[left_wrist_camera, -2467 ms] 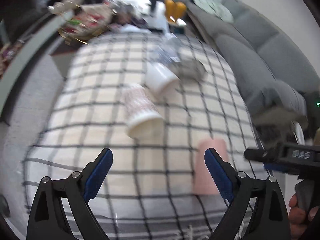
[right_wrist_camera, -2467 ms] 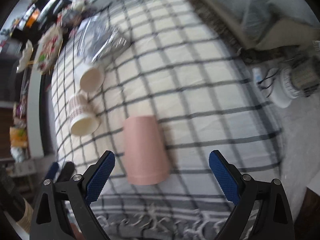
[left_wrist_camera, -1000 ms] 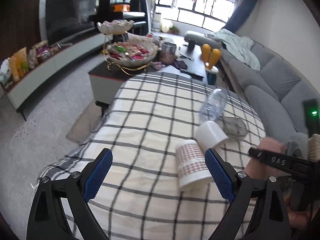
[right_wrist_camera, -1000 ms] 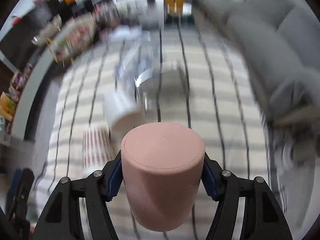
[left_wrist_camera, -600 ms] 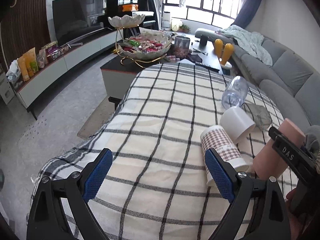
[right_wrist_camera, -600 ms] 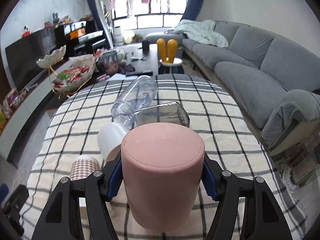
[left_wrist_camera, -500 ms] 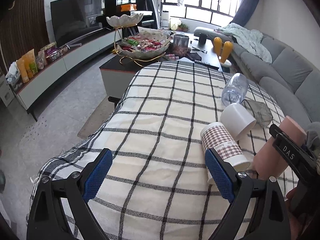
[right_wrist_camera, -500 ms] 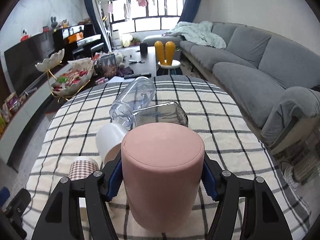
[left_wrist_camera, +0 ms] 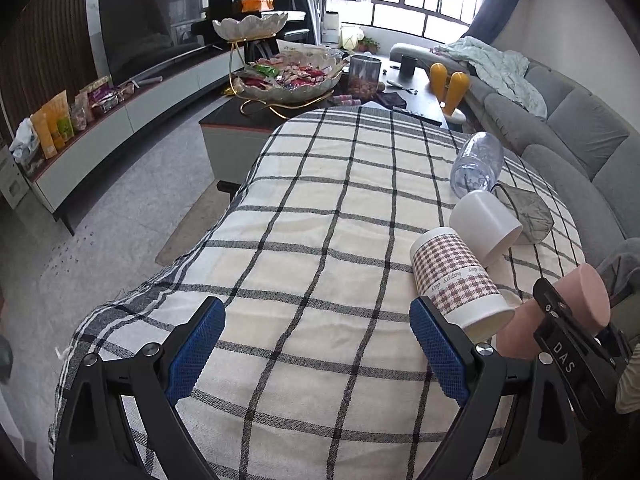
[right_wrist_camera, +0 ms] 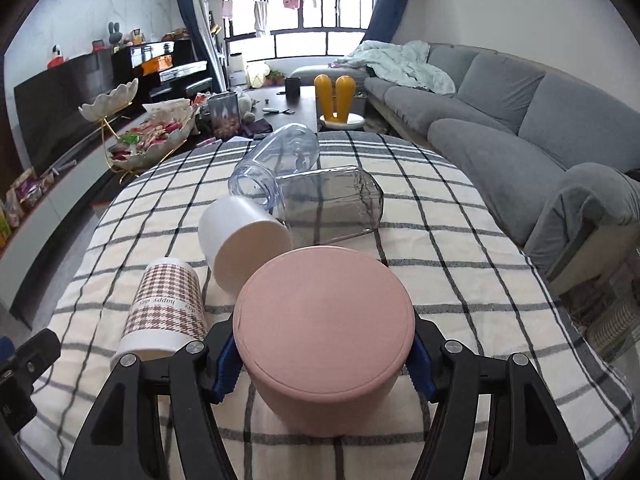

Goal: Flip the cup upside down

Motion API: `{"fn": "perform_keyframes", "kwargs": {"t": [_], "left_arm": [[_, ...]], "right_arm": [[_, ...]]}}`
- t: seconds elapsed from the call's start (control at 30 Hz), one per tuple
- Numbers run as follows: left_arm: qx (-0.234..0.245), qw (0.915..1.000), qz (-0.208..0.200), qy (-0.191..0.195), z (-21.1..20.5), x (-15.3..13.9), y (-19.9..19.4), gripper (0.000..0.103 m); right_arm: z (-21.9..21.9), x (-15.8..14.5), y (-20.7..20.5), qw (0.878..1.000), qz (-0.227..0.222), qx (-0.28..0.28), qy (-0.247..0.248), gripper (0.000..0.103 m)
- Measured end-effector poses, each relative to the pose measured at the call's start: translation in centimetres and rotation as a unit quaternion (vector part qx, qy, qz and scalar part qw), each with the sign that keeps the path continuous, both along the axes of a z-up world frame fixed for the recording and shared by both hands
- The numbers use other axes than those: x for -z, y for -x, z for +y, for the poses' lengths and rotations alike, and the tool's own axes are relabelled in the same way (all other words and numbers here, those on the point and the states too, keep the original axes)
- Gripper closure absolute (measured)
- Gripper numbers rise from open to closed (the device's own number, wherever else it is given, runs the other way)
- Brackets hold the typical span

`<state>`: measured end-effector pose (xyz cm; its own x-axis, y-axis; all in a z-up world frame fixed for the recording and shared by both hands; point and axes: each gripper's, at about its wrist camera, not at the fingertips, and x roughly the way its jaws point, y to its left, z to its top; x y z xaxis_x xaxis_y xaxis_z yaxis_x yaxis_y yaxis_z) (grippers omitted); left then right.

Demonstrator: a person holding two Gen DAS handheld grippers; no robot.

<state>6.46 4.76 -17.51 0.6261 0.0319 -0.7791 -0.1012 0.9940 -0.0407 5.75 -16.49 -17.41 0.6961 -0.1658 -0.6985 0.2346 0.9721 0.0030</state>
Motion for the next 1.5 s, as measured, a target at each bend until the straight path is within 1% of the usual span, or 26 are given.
{"fn": "perform_keyframes", "kwargs": {"t": [0.07,0.13,0.23,0.37,0.47,0.5,0.53,0.63,0.77,0.87,1.0,1.3,1.5], "left_arm": [[0.001,1.0,-0.004,-0.001,-0.1,-0.3,0.1,0.008],[0.003,1.0,-0.006,0.002,-0.1,-0.6,0.2,0.008],[0.004,0.9999,-0.008,0.01,0.0,-1.2,0.4,0.008],[0.011,0.9997,-0.016,0.016,0.0,-2.6,0.8,0.008],[0.018,0.9992,-0.029,0.02,-0.1,-4.2,1.5,0.008],[0.02,0.999,-0.034,0.02,-0.2,-4.8,1.8,0.008],[0.024,0.9987,-0.042,0.019,-0.4,-5.4,2.1,0.007],[0.028,0.9978,-0.058,0.015,-0.7,-6.9,3.2,0.001],[0.043,0.9962,-0.075,0.009,-1.4,-8.6,4.7,0.0],[0.051,0.9951,-0.085,0.003,-1.8,-9.6,5.6,0.0],[0.054,0.994,-0.095,-0.006,-2.1,-10.4,6.6,0.0],[0.057,0.9912,-0.118,-0.022,-2.4,-11.1,8.6,0.0],[0.057,0.9898,-0.127,-0.027,-2.5,-11.4,9.5,0.0]], "right_arm": [[-0.1,-0.1,0.0,1.0,0.003,0.0,-0.002,0.036],[-0.2,-0.4,0.2,1.0,0.004,0.002,-0.003,0.03],[-0.4,-1.3,0.8,1.0,-0.004,0.005,-0.005,0.025],[-0.9,-3.6,2.1,1.0,-0.017,0.009,-0.009,0.02],[-1.2,-6.1,3.3,0.999,-0.026,0.018,0.004,0.017],[-1.4,-6.8,3.7,0.999,-0.03,0.021,0.006,0.014],[-1.5,-7.5,4.2,0.999,-0.034,0.023,0.005,0.01],[-1.8,-9.5,5.5,0.999,-0.042,0.027,0.014,0.007],[-1.9,-11.2,6.8,0.999,-0.04,0.023,0.021,0.002],[-2.2,-11.8,7.8,0.999,-0.034,0.024,0.013,0.001],[-2.7,-12.1,9.0,0.999,-0.038,0.026,-0.001,0.001],[-2.2,-12.8,11.1,0.998,-0.065,0.015,0.0,0.001],[-2.2,-12.7,11.5,0.998,-0.062,0.008,-0.007,0.001]]}}
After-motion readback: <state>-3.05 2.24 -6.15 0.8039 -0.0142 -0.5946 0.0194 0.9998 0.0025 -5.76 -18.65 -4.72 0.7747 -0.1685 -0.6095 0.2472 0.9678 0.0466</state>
